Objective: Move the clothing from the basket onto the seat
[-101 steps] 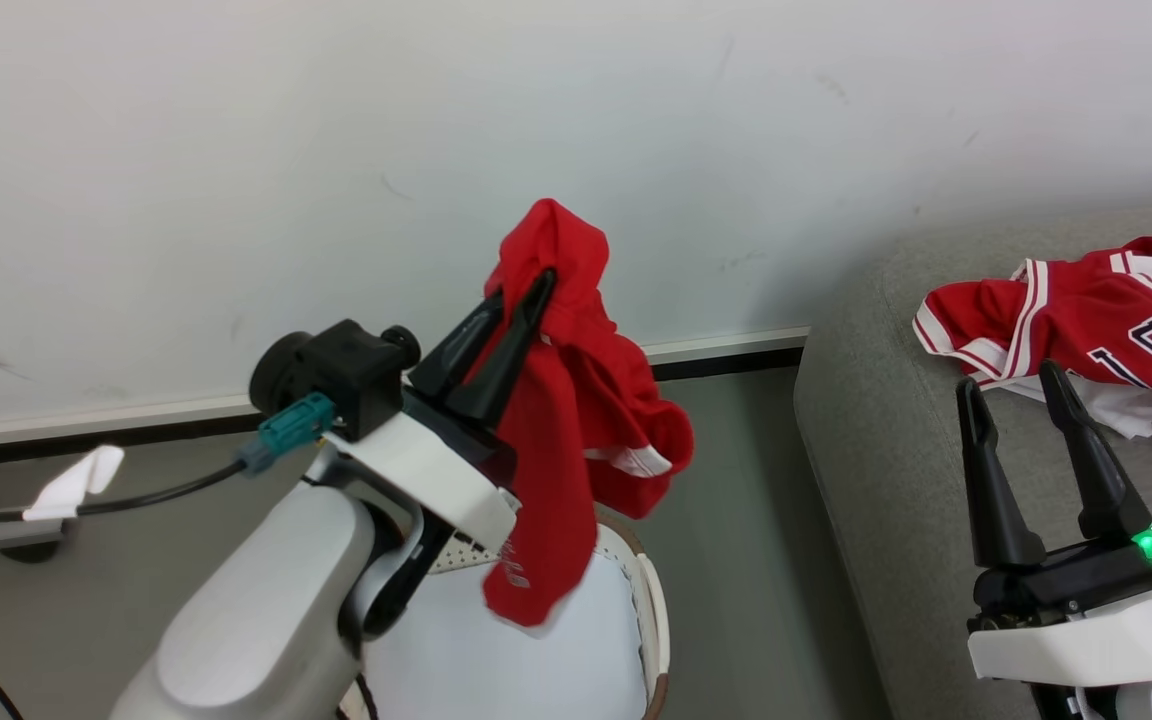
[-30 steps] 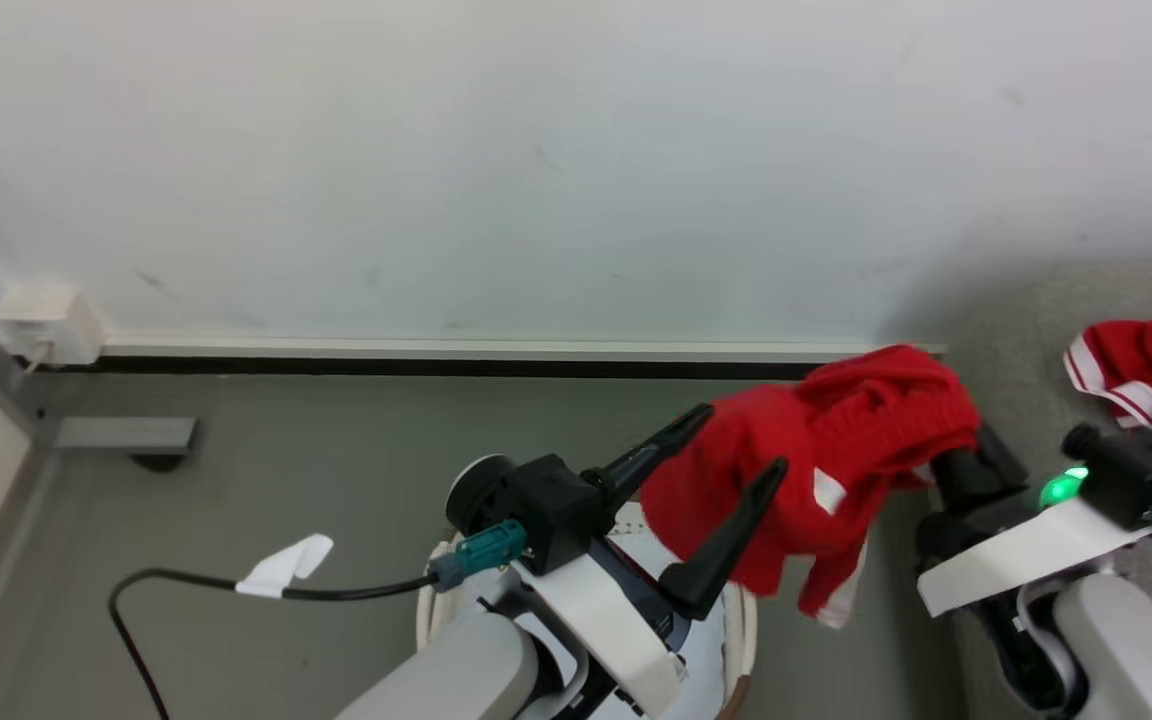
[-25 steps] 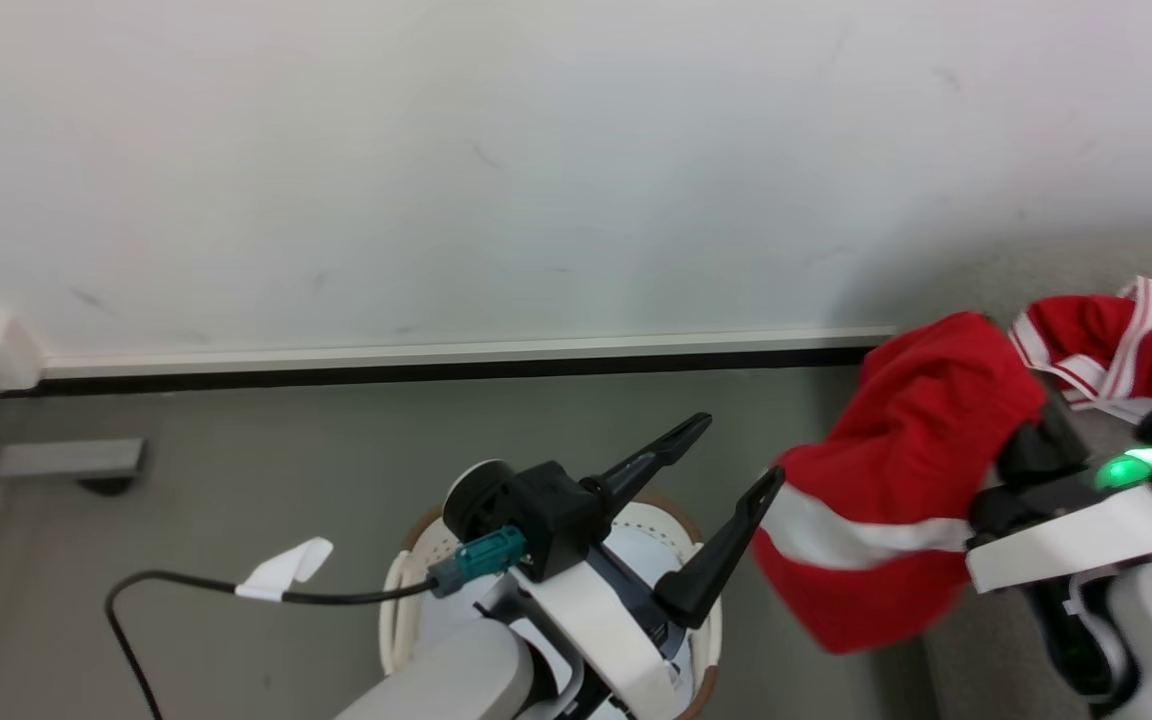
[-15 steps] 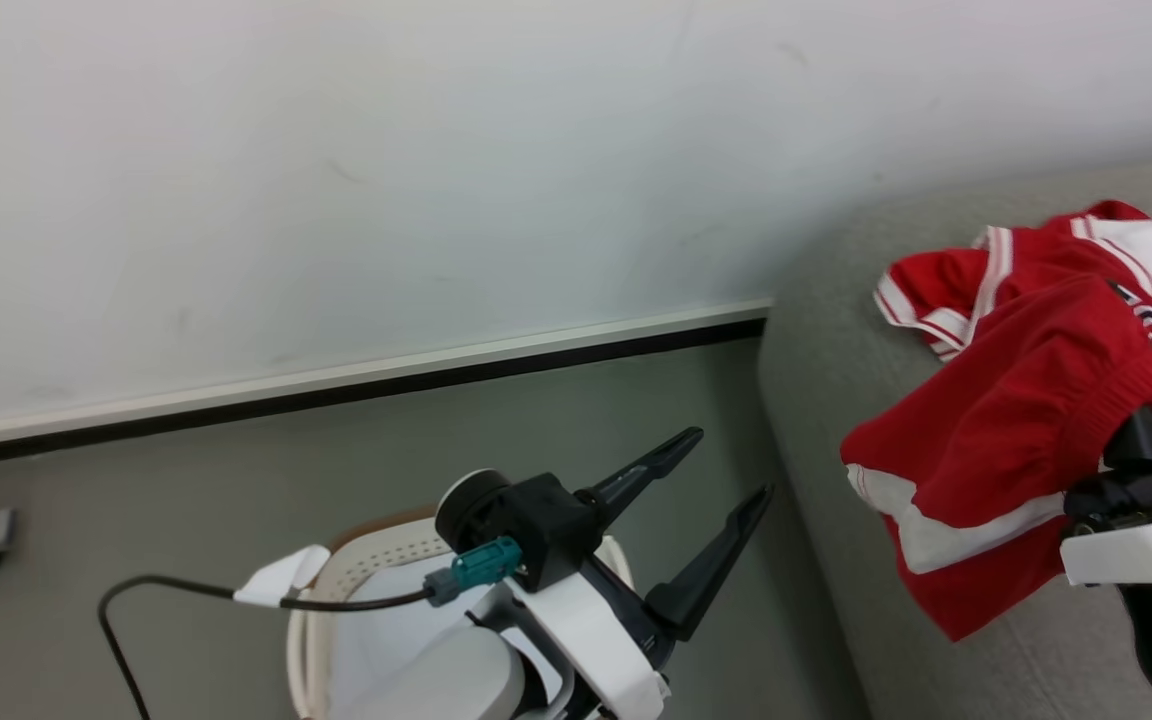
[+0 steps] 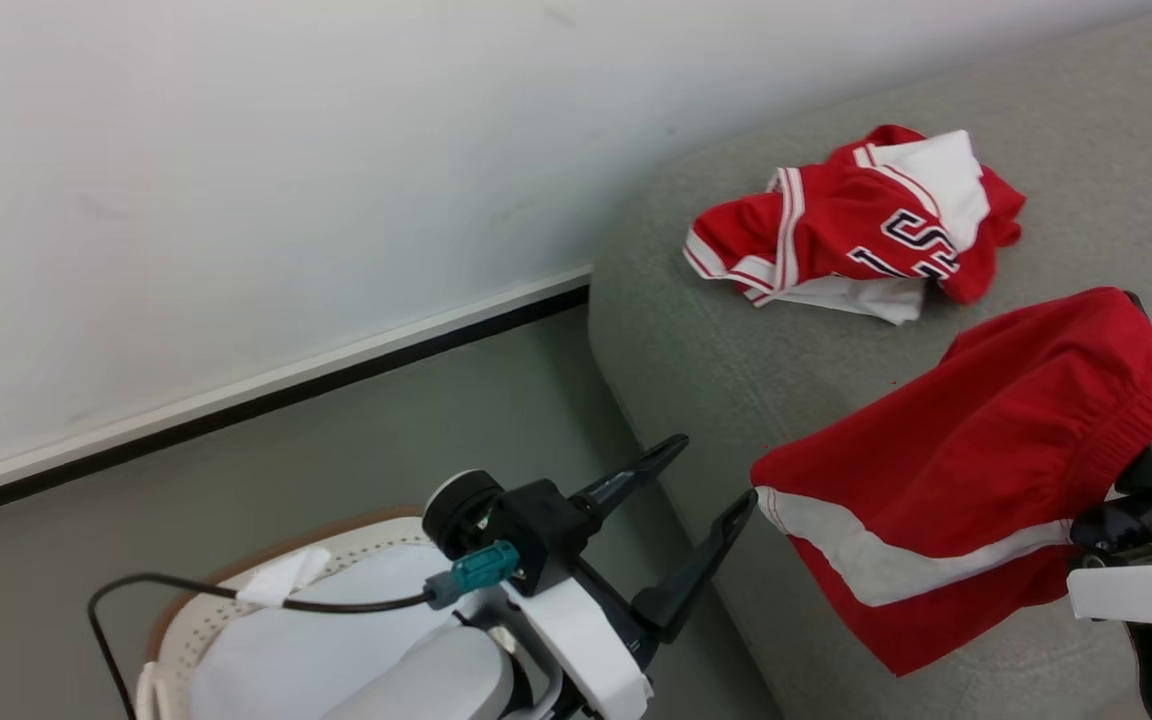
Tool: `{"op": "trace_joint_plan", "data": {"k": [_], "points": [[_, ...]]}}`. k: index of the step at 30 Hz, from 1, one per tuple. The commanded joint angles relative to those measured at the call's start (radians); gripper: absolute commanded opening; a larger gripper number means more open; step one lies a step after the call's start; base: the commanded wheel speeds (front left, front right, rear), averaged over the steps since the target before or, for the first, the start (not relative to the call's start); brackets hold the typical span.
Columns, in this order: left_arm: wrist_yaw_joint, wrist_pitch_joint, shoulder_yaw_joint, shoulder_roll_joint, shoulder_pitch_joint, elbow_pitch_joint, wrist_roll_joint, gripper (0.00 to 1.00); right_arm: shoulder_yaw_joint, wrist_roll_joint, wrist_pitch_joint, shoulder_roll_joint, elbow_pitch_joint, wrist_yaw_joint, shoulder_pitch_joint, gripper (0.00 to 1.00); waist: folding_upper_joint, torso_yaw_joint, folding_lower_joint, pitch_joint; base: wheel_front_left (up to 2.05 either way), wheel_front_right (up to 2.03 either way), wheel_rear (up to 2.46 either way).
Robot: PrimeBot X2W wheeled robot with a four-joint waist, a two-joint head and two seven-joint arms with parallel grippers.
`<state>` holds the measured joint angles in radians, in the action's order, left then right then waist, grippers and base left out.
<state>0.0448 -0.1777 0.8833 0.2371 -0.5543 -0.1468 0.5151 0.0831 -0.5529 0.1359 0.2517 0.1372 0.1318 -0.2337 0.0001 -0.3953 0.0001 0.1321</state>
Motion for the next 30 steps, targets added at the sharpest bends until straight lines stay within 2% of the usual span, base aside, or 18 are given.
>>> {"op": "trace_joint_plan", "data": {"k": [1,8,14,17,22,25,30], "points": [[0.001,-0.003,0.001,0.005,-0.01,-0.001,-0.011,1.0,-0.009,0.005,0.002,0.0,0.009,-0.002,0.015,0.0,-0.0001,-0.029,-0.0001,0.018,0.0,0.0,0.0],[0.003,0.002,0.011,0.002,-0.029,-0.009,-0.019,1.0,-0.052,-0.024,0.007,0.005,0.036,-0.002,-0.016,0.0,-0.0001,-0.035,-0.0001,0.053,0.0,0.0,0.0],[0.001,0.038,0.01,0.029,-0.062,0.017,-0.03,1.0,-0.14,-0.099,0.011,0.072,0.023,-0.002,-0.11,0.0,-0.0001,-0.003,-0.0001,0.149,0.0,0.0,0.0],[-0.003,0.063,0.008,0.045,-0.084,0.04,-0.04,1.0,-0.202,-0.146,0.008,0.136,-0.012,-0.002,-0.186,0.0,-0.0001,0.022,-0.0001,0.21,0.0,0.0,0.0],[-0.023,0.104,-0.015,0.092,-0.124,0.092,-0.052,1.0,-0.322,-0.128,0.009,0.231,-0.15,-0.002,-0.342,0.0,-0.0001,0.07,-0.0001,0.314,0.0,0.0,0.0],[-0.034,0.126,-0.028,0.116,-0.137,0.127,-0.057,1.0,-0.372,-0.081,-0.008,0.254,-0.269,-0.002,-0.435,0.0,-0.0001,0.1,-0.0001,0.364,0.0,0.0,0.0],[-0.044,0.137,-0.04,0.148,-0.141,0.16,-0.062,1.0,-0.337,0.031,-0.038,0.299,-0.502,-0.002,-0.611,0.0,-0.0001,0.146,-0.0001,0.423,0.0,0.0,0.0]]}}
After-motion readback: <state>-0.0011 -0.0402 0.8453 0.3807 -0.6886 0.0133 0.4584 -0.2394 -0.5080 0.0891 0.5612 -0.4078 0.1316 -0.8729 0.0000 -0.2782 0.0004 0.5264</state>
